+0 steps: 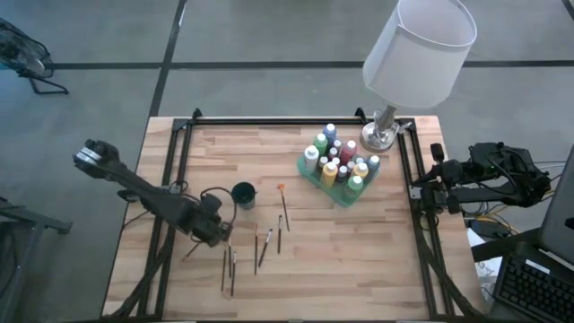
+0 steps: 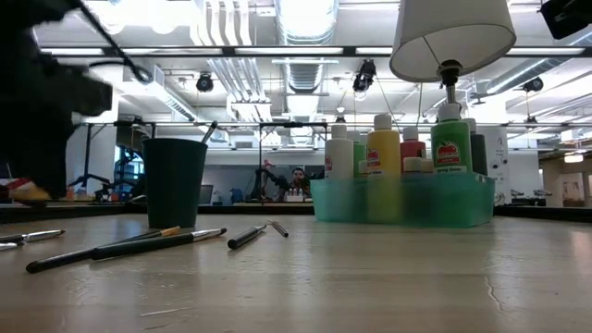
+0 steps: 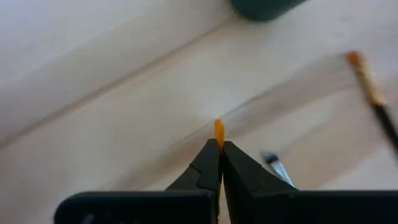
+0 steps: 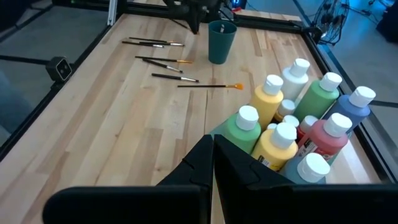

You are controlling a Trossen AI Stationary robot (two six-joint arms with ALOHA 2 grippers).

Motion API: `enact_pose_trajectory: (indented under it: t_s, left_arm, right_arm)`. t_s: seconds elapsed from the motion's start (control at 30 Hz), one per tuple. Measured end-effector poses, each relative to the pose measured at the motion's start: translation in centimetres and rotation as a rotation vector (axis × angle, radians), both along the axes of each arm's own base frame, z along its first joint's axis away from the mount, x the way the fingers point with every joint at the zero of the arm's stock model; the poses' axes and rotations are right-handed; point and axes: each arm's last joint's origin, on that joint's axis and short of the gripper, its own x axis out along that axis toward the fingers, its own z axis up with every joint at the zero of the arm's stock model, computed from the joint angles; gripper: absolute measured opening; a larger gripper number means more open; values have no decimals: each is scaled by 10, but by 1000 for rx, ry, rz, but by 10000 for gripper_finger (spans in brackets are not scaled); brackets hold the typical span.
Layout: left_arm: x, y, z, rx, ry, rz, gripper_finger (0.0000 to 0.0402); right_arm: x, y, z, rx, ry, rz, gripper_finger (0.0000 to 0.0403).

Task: Pick & Place Paint Supplies
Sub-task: Put the orange paint brush into the green cup

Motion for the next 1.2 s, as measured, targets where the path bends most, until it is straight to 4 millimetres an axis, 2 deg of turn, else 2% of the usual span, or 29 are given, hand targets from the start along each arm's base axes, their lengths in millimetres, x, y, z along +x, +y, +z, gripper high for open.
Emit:
enact_pose_trajectory:
  t_s: [0.23,0.43,0.6,0.9,1.2]
  left_arm:
    - [-9,9,66,47,-240,-151,7]
    - [-18,22,134,324,-571,-195,6]
    - [-25,34,173,565,-700,-186,6]
    - [-22,46,216,841,-801,-186,6]
    - [-18,53,229,965,-825,-195,6]
  right_arm:
    - [0,0,0,-3,0,1,8]
    - [0,0,0,-3,0,1,8]
    - [0,0,0,-1,0,0,8]
    - [0,0,0,0,0,0,8]
    - [0,0,0,-1,0,1,8]
